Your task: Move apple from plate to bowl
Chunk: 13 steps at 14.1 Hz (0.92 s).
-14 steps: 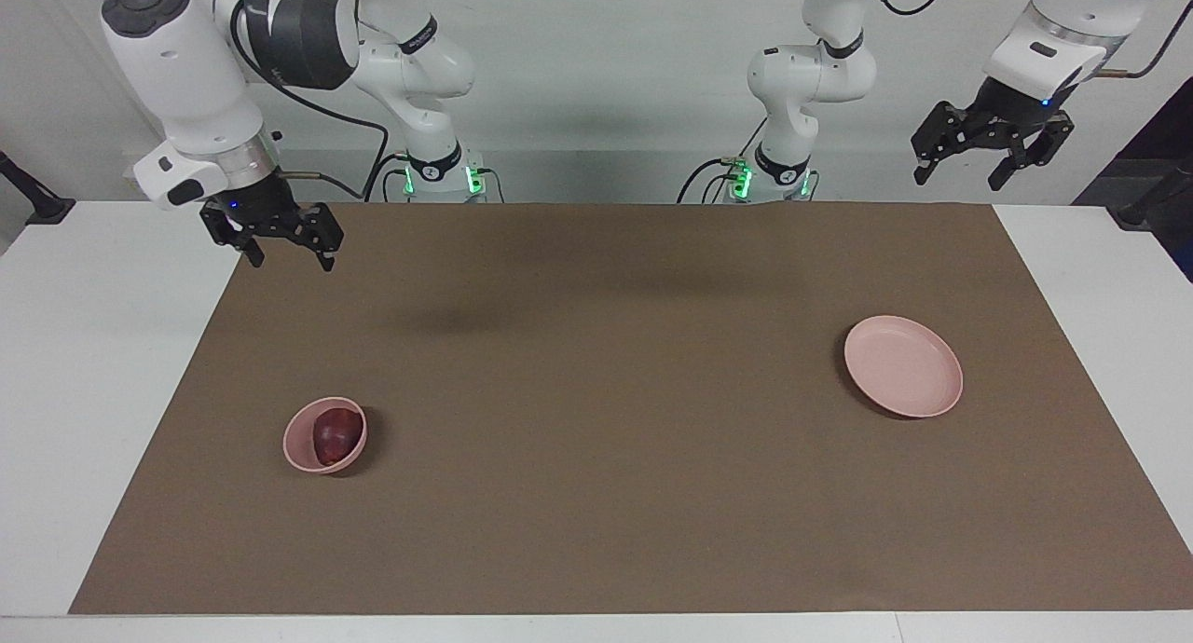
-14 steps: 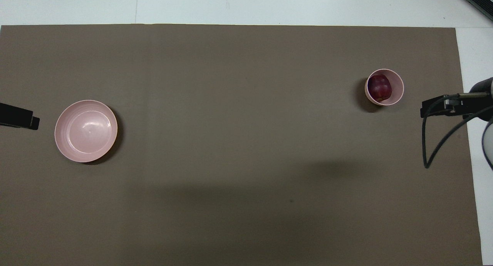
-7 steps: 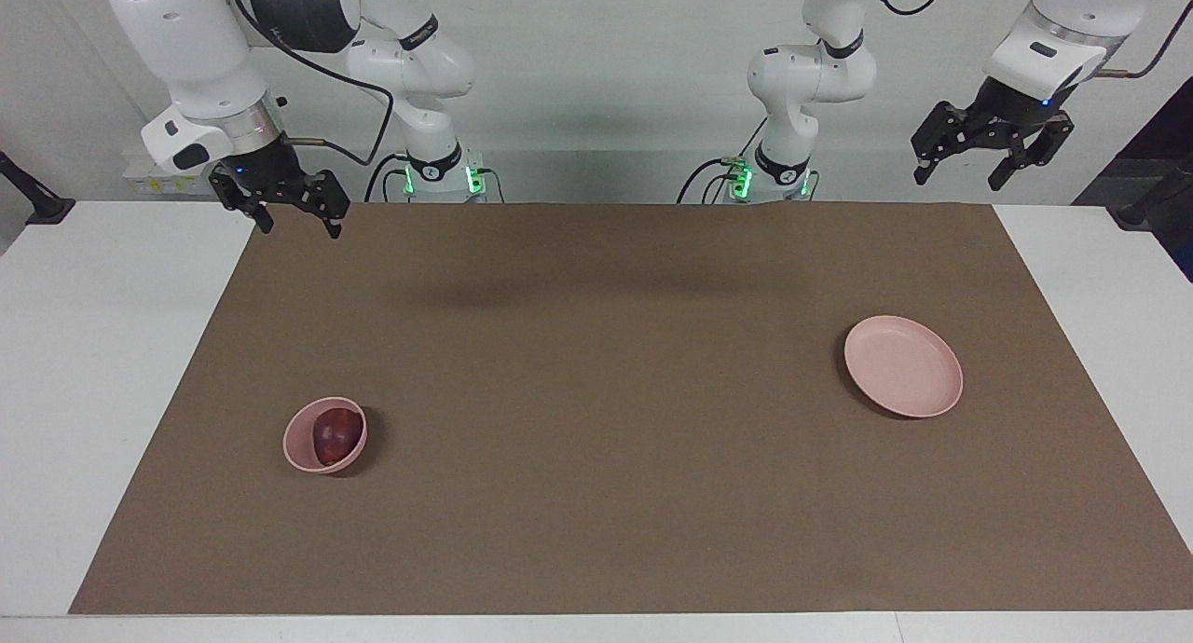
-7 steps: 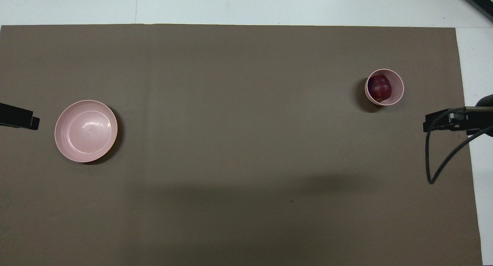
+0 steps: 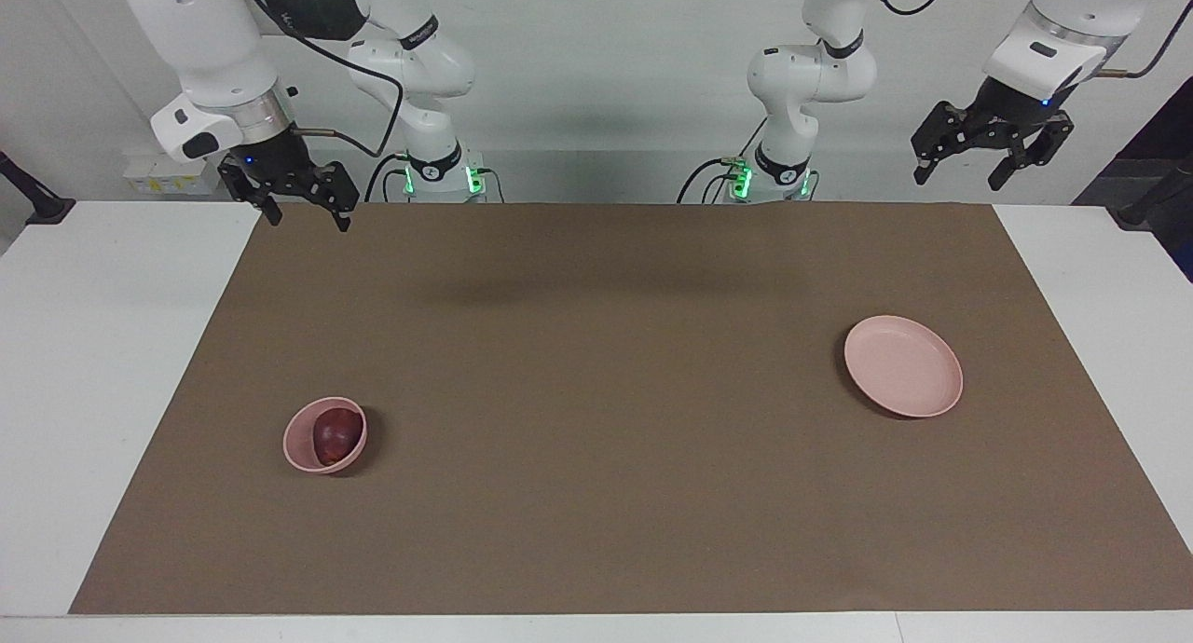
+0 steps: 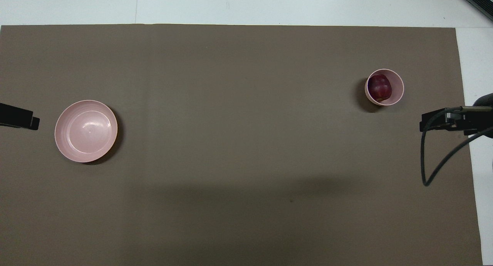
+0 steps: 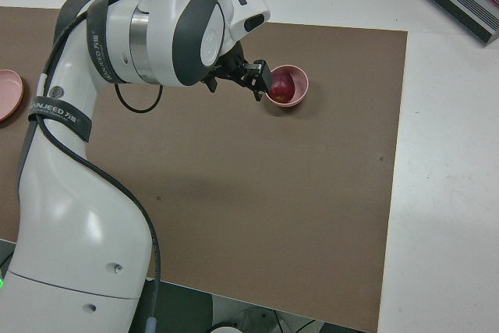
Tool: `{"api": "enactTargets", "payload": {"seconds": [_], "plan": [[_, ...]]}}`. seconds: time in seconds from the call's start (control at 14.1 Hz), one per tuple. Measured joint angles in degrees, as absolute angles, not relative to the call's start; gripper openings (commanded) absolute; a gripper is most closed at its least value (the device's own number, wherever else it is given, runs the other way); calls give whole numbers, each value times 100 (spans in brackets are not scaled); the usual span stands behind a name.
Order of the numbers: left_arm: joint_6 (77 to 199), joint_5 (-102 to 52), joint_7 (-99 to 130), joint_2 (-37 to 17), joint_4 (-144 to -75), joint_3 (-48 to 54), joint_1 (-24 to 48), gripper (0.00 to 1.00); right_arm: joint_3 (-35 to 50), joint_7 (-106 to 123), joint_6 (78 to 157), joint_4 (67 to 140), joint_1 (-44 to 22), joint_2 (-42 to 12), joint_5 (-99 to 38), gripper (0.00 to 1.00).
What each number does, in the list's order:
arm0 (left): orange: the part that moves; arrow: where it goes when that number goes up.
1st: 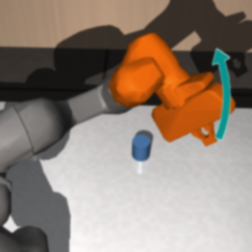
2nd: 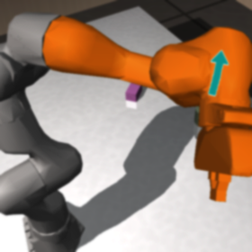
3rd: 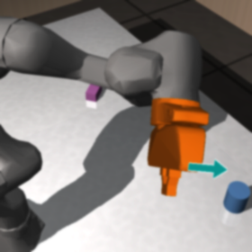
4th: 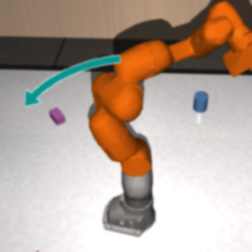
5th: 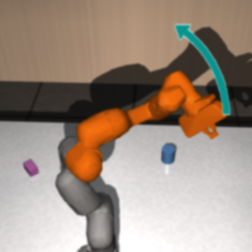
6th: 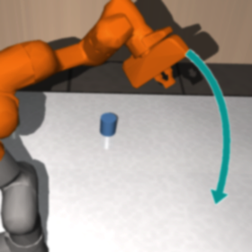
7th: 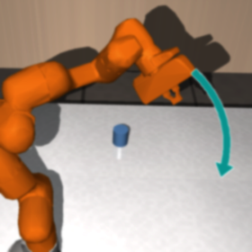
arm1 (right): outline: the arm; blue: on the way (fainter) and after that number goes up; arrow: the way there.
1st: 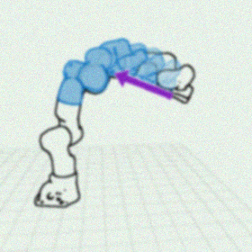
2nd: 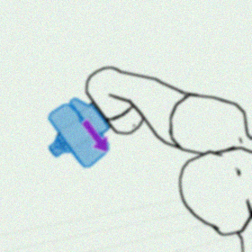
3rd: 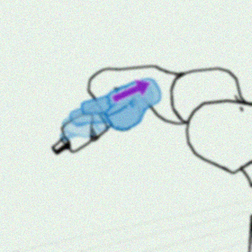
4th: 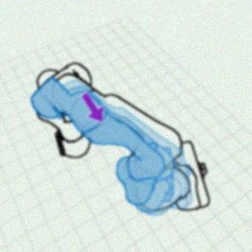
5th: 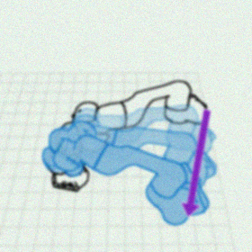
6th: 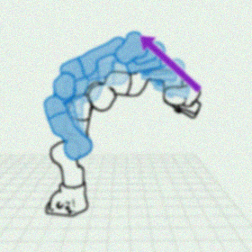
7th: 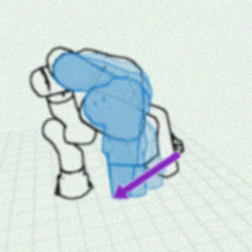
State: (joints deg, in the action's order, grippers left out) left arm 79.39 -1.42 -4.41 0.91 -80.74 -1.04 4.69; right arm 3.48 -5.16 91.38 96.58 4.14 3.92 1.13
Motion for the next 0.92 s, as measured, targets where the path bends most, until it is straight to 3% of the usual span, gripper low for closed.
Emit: {"api": "enactTargets", "payload": {"seconds": [0.92], "plan": [[7937, -142, -438, 91, -8074, -104, 469, 100, 347, -516, 8546, 8516, 411, -265, 117, 100]]}}
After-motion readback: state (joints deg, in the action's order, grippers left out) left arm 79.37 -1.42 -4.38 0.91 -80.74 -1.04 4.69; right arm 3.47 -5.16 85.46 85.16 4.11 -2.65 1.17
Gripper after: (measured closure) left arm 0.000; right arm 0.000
